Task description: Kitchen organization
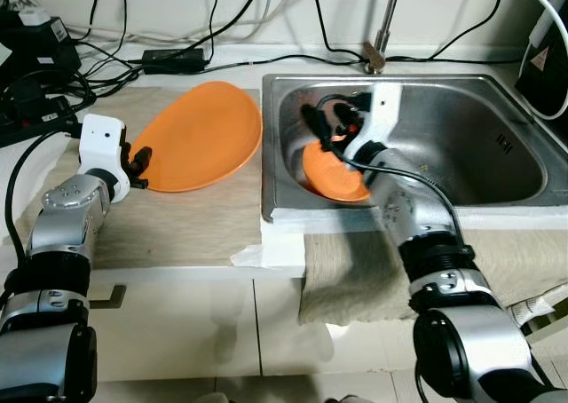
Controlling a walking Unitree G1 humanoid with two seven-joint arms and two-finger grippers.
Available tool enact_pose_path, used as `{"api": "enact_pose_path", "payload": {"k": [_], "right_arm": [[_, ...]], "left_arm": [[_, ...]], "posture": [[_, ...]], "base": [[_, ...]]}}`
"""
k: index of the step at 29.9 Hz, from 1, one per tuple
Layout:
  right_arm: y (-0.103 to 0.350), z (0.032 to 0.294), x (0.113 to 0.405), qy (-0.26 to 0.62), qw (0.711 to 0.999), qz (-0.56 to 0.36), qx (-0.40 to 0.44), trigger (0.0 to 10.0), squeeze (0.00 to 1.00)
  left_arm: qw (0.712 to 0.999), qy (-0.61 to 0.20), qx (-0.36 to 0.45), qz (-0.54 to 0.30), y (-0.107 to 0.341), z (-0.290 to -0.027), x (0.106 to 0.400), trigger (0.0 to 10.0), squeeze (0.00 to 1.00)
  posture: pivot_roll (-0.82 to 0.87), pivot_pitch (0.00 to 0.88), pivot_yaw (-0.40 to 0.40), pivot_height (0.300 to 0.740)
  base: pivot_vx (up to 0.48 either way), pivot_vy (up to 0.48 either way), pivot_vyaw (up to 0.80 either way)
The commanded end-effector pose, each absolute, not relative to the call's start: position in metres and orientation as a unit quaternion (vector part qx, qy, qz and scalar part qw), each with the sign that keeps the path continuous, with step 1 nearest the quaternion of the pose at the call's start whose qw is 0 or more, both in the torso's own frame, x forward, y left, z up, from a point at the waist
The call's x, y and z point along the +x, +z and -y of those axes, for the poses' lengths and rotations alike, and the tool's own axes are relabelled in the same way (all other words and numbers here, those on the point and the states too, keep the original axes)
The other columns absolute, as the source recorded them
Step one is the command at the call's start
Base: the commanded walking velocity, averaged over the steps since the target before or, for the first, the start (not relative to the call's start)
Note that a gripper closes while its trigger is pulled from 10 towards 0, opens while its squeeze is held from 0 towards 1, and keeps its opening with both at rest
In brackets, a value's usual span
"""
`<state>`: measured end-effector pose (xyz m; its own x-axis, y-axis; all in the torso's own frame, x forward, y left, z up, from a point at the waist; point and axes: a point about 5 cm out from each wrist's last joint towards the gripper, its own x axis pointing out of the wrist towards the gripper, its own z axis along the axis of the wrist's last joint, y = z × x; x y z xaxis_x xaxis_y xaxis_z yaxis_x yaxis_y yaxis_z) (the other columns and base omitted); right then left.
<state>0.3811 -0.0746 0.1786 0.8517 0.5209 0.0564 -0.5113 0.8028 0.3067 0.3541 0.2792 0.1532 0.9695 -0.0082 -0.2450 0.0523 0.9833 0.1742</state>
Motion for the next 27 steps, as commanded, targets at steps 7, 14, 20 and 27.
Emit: {"api": "enact_pose_path", "payload": {"k": [7,14,20,27], "right_arm": [[0.173,0.034,0.376,0.333,0.922,-0.055,0.19,10.0,1.0],[0.174,0.013,0.371,0.366,0.911,-0.055,0.184,10.0,1.0],[0.176,0.004,0.373,0.373,0.908,-0.053,0.183,10.0,0.0],[0.174,0.003,0.374,0.363,0.913,-0.058,0.174,0.0,0.0]], "left_arm": [[0.978,-0.016,0.083,-0.19,0.121,-0.279,0.343,10.0,0.0],[0.978,-0.018,0.085,-0.189,0.122,-0.278,0.343,10.0,0.0],[0.978,-0.021,0.087,-0.186,0.123,-0.277,0.344,10.0,0.0],[0.979,-0.025,0.088,-0.182,0.125,-0.274,0.345,10.0,0.0]], "posture": [[0.1,0.0,-0.036,0.74],[0.11,0.0,-0.038,0.74],[0.11,0.0,-0.039,0.74],[0.12,0.0,-0.043,0.74]], "base": [[0.0,0.0,0.0],[0.0,0.0,0.0],[0.0,0.0,0.0],[0.0,0.0,0.0]]}}
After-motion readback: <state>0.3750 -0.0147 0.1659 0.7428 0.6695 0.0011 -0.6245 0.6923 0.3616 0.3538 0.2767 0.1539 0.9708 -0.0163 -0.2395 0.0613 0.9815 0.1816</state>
